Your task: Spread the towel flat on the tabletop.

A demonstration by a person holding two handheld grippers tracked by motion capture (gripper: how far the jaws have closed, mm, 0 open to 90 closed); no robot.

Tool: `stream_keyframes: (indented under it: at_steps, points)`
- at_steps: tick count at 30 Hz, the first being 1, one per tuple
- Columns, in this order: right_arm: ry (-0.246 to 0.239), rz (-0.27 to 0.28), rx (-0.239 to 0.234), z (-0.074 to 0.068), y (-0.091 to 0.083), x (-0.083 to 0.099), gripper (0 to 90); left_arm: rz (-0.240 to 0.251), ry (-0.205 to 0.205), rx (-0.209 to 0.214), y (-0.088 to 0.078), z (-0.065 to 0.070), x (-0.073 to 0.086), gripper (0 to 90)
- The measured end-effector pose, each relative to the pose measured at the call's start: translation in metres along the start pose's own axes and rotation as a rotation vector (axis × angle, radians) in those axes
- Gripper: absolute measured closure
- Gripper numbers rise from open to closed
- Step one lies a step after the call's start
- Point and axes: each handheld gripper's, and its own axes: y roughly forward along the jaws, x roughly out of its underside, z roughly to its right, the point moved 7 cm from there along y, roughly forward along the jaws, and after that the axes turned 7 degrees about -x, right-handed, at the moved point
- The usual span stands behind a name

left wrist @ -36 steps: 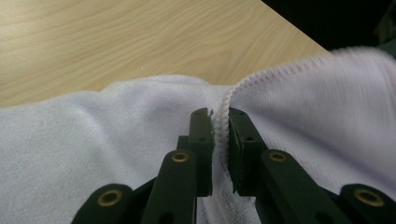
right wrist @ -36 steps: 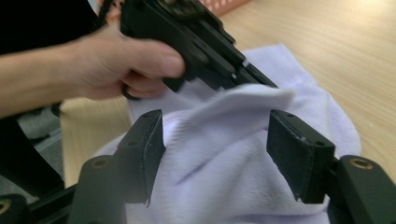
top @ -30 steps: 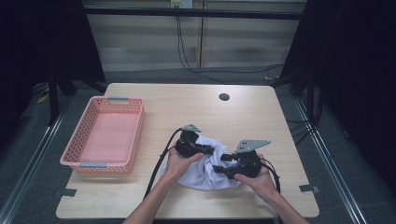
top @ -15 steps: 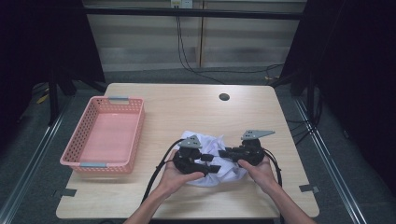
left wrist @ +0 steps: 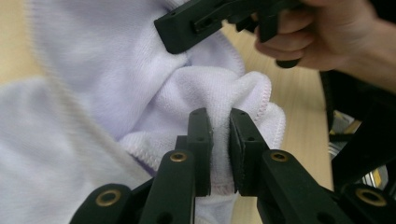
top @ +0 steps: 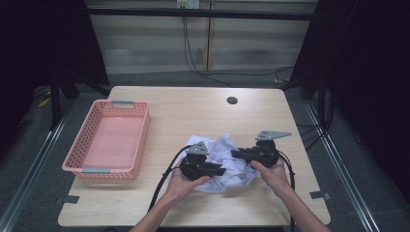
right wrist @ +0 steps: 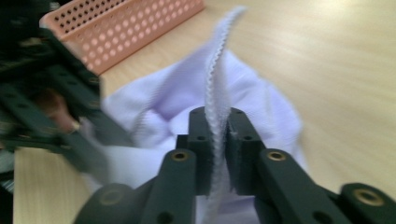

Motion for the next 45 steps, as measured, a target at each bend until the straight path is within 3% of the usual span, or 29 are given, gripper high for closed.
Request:
stream_keyframes:
  at_steps: [1, 2, 3, 6, 7, 8, 9, 10, 12, 14, 19, 20, 21, 24, 25, 26, 27, 30, 32, 34, 35, 36, 37, 38, 39, 41, 43, 44, 45]
  points:
    - [0.003, 0.017, 0.0, 0.003, -0.003, -0.004, 85.7, 0.034, 0.016, -0.004, -0.015, 0.001, -0.008, 80.4]
    - [0.007, 0.036, 0.0, 0.005, -0.006, -0.009, 87.3, 0.034, 0.016, -0.004, -0.015, 0.001, -0.008, 80.6]
    - [0.008, 0.045, 0.0, 0.006, -0.009, -0.013, 87.6, 0.077, -0.005, 0.023, -0.03, 0.001, -0.015, 80.7]
    - [0.005, 0.067, 0.012, 0.009, -0.015, -0.022, 87.8, 0.102, 0.004, 0.007, -0.045, 0.0, -0.021, 80.8]
    - [0.002, 0.082, 0.034, 0.013, -0.021, -0.03, 87.9, 0.143, -0.006, 0.015, -0.06, -0.001, -0.028, 80.7]
    - [0.006, 0.089, 0.046, 0.015, -0.024, -0.034, 87.9, 0.143, -0.006, 0.015, -0.06, -0.001, -0.028, 80.7]
    - [0.007, 0.103, 0.062, 0.017, -0.028, -0.04, 87.9, 0.177, 0.002, -0.002, -0.075, -0.004, -0.037, 80.7]
    - [0.008, 0.116, 0.07, 0.02, -0.032, -0.045, 87.9, 0.177, 0.002, -0.002, -0.075, -0.004, -0.037, 80.7]
    - [0.01, 0.146, 0.095, 0.026, -0.042, -0.057, 88.0, 0.242, -0.012, -0.012, -0.098, -0.01, -0.05, 80.6]
    - [0.015, 0.156, 0.109, 0.029, -0.046, -0.062, 87.9, 0.262, -0.012, -0.022, -0.105, -0.013, -0.054, 80.7]
    - [0.02, 0.185, 0.199, 0.054, -0.07, -0.083, 88.0, 0.35, -0.012, -0.084, -0.148, -0.027, -0.076, 80.9]
    - [0.02, 0.185, 0.199, 0.054, -0.07, -0.083, 88.0, 0.35, -0.012, -0.084, -0.148, -0.027, -0.076, 80.9]
    - [0.024, 0.193, 0.242, 0.065, -0.079, -0.092, 88.0, 0.377, -0.002, -0.122, -0.164, -0.03, -0.085, 81.0]
    - [0.027, 0.206, 0.292, 0.077, -0.091, -0.108, 88.0, 0.412, 0.017, -0.164, -0.187, -0.034, -0.098, 81.1]
    - [0.024, 0.211, 0.307, 0.081, -0.096, -0.114, 88.0, 0.412, 0.017, -0.164, -0.187, -0.034, -0.098, 81.2]
    - [0.024, 0.211, 0.307, 0.081, -0.096, -0.114, 88.0, 0.428, 0.018, -0.18, -0.194, -0.034, -0.104, 81.2]
    - [0.015, 0.218, 0.34, 0.088, -0.104, -0.127, 88.0, 0.468, 0.025, -0.197, -0.209, -0.035, -0.114, 81.2]
    - [-0.001, 0.237, 0.373, 0.094, -0.114, -0.145, 88.1, 0.509, 0.035, -0.222, -0.224, -0.035, -0.124, 81.2]
    - [-0.008, 0.255, 0.381, 0.097, -0.12, -0.152, 88.1, 0.498, 0.037, -0.21, -0.222, -0.034, -0.123, 80.8]
    - [0.0, 0.239, 0.382, 0.102, -0.116, -0.148, 87.9, 0.442, 0.031, -0.178, -0.207, -0.033, -0.114, 77.5]
    - [0.003, 0.212, 0.39, 0.105, -0.112, -0.141, 86.8, 0.407, 0.024, -0.175, -0.198, -0.034, -0.108, 74.5]
    - [0.008, 0.185, 0.395, 0.109, -0.106, -0.131, 81.1, 0.407, 0.024, -0.175, -0.198, -0.034, -0.108, 71.8]
    - [0.018, 0.156, 0.394, 0.112, -0.1, -0.12, 74.2, 0.366, 0.001, -0.155, -0.18, -0.038, -0.096, 69.8]
    - [0.018, 0.156, 0.394, 0.112, -0.1, -0.12, 74.2, 0.366, 0.001, -0.155, -0.18, -0.038, -0.096, 69.4]
    - [0.022, 0.148, 0.404, 0.114, -0.096, -0.109, 66.1, 0.347, -0.019, -0.15, -0.171, -0.041, -0.088, 69.4]
    - [0.054, 0.097, 0.408, 0.12, -0.086, -0.075, 56.6, 0.31, -0.049, -0.132, -0.153, -0.047, -0.072, 71.1]
    - [0.069, 0.1, 0.386, 0.118, -0.085, -0.061, 53.8, 0.245, -0.061, -0.153, -0.138, -0.054, -0.056, 70.8]
    - [0.069, 0.1, 0.386, 0.118, -0.085, -0.061, 53.8, 0.245, -0.061, -0.153, -0.138, -0.054, -0.056, 69.5]
    - [0.075, 0.093, 0.374, 0.112, -0.085, -0.046, 51.4, 0.214, -0.099, -0.149, -0.127, -0.061, -0.043, 68.1]
